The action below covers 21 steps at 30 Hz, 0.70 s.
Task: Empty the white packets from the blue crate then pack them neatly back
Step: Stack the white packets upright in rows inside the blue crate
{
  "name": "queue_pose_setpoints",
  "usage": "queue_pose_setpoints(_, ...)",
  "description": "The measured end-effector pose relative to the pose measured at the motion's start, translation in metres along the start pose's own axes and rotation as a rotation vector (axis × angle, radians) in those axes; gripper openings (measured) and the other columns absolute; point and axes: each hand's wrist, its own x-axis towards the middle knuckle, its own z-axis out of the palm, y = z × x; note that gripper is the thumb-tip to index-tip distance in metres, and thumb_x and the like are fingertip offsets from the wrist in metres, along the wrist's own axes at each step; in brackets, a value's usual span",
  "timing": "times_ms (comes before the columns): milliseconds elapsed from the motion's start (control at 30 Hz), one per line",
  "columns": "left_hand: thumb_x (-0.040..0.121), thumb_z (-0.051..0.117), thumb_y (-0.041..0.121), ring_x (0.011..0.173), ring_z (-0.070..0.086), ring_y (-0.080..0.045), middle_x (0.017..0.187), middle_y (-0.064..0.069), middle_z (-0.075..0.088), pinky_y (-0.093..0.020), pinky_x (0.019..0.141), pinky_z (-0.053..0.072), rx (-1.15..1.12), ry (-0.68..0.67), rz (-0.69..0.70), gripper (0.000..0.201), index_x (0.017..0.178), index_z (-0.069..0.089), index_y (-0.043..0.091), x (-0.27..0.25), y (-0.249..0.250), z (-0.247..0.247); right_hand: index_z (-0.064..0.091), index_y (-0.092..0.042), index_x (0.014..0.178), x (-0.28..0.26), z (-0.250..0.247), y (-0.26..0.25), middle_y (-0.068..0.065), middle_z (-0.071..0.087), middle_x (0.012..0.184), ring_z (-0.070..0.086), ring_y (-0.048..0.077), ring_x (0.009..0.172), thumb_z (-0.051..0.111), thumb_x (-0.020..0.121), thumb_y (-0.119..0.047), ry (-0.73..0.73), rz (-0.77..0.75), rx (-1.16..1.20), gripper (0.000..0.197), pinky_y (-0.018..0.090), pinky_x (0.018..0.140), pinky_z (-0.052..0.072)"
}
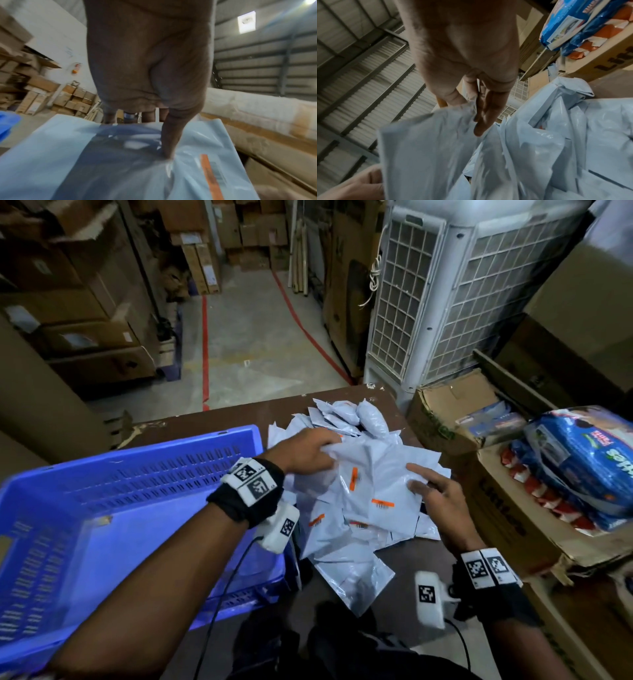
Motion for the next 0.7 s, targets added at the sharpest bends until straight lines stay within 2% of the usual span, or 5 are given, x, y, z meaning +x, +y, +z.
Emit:
queue_pose_setpoints(167,0.073,0.063,0.034,0.081,0.055,-0.020,0.078,0.009,0.057,-0.028,0.070,0.039,-0.148,0.219,-0.019,0.011,0.077,0.054,0.030,0.003,-0.008,-0.022,0.075,-0.018,0.111,-0.001,-0.002,-0.020,-0.007,0.063,0.096,0.064,0.021,0.084,0.045,0.100,-0.017,0.088,0.013,0.134,0.032,0.024,0.061,0.050)
queue_pose_setpoints(300,0.074,0.060,0.032,0.078,0.056,-0.016,0.081,0.007,0.060,-0.026,0.069,0.039,-0.216,0.388,-0.048,0.021,0.091,0.062,0.019,0.001,-0.007,-0.028,0.073,-0.016,0.116,0.004,-0.005,-0.015,0.006,0.073,0.107,0.071,0.040,0.091,0.040,0.099,-0.012,0.021,0.021,0.149,0.037,0.038,0.075,0.057)
queue_pose_setpoints(467,0.077,0.058,0.038,0.089,0.063,-0.024,0.093,0.000,0.068,-0.038,0.082,0.050,-0.276,0.486,-0.132,0.028,0.097,0.063,0.019,-0.001,-0.015,-0.030,0.066,-0.012,0.124,-0.002,-0.003,-0.015,0.007,0.075,0.105,0.075,0.028,0.083,0.042,0.095,0.003,-0.085,-0.065,-0.001,0.040,0.035,0.070,0.055)
queue_pose_setpoints(633,0.083,0.066,0.024,0.104,0.060,-0.027,0.112,-0.006,0.065,-0.039,0.091,0.049,-0.336,0.542,-0.282,0.033,0.113,0.058,0.015,-0.009,-0.037,-0.018,0.077,-0.030,0.104,-0.007,0.000,-0.018,-0.007,0.058,0.052,0.055,0.004,0.048,0.070,0.085,-0.016,0.079,-0.282,-0.495,0.025,0.023,0.056,0.047)
queue_pose_setpoints(700,0.083,0.067,0.018,0.108,0.060,-0.027,0.117,-0.007,0.063,-0.042,0.094,0.049,-0.373,0.580,-0.361,0.040,0.120,0.054,0.013,-0.016,-0.049,-0.013,0.079,-0.028,0.097,-0.006,0.001,-0.018,-0.008,0.052,0.053,0.051,0.006,0.051,0.078,0.079,-0.024,0.155,-0.354,-0.626,0.018,0.026,0.055,0.042)
